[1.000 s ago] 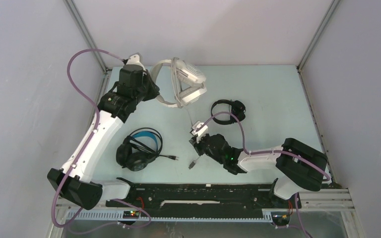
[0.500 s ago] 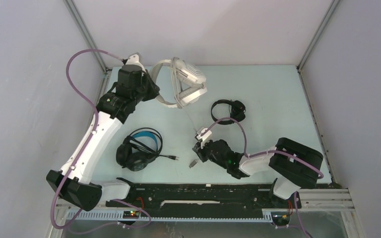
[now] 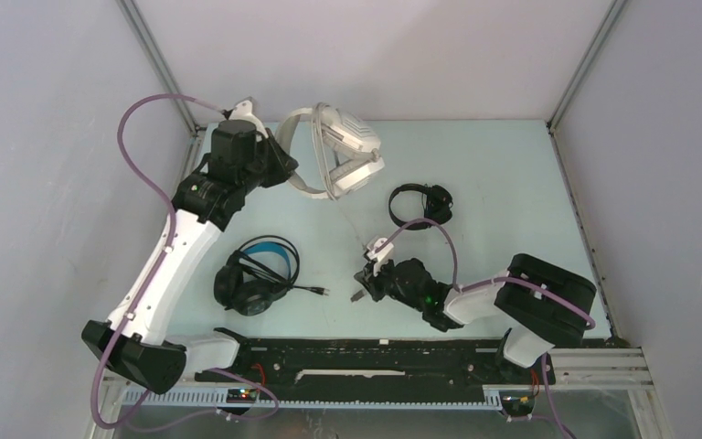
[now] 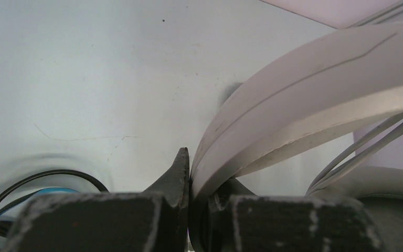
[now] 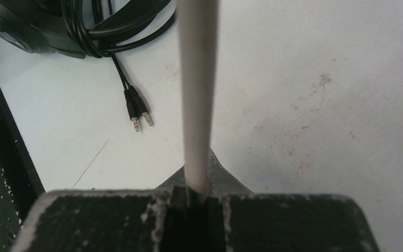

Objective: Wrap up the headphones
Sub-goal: Wrap the headphones cable around the headphones.

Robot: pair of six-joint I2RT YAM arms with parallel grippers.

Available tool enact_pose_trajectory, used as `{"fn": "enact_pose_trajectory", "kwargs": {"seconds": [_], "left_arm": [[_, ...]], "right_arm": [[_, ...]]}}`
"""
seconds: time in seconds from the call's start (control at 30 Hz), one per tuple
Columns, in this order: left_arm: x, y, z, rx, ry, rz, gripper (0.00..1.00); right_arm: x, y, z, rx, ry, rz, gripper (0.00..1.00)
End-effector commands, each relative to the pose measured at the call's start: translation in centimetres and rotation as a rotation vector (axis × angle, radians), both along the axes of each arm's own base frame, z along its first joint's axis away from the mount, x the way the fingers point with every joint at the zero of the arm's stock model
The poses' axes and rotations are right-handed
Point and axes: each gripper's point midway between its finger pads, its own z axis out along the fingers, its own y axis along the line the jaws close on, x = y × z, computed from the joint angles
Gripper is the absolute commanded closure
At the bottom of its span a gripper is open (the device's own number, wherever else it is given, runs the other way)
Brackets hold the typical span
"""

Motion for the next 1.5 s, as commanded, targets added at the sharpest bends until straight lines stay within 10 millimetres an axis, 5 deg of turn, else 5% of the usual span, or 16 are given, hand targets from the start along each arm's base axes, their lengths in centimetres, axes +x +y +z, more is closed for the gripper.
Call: {"fn": "enact_pose_trajectory", "kwargs": {"seconds": [0.0, 0.3, 0.47, 1.03, 1.2, 1.47], "left_arm": [[-0.8, -1.2, 7.9, -0.177, -0.188, -0.054, 1.00], [-4.6, -6.1, 8.9, -0.250, -0.208, -0.466, 1.00], [-6.0, -7.1, 7.0, -0.163, -0.237, -0.635, 1.00], [-6.0, -5.5, -4.7, 0.474, -0.460, -0.996, 1.00], [-5.4, -5.0, -7.0, 0.748, -0.549, -1.086, 1.00], [-4.8, -5.7, -8.6, 0.953, -0.722, -1.112, 1.00]], "right_arm": [[1.2, 0.1, 1.9, 0.087, -0.029, 0.019, 1.00], [3.9, -1.7, 4.7, 0.216, 0.041, 0.061, 1.00], [3.9, -2.1, 5.9, 0.246, 0.108, 0.133, 1.00], [-1.9, -4.8, 12.0, 0.381, 0.544, 0.406, 1.00], [-3.7, -4.7, 13.9, 0.418, 0.648, 0.473, 1.00], [-5.9, -4.7, 16.7, 0.471, 0.737, 0.582, 1.00]]}}
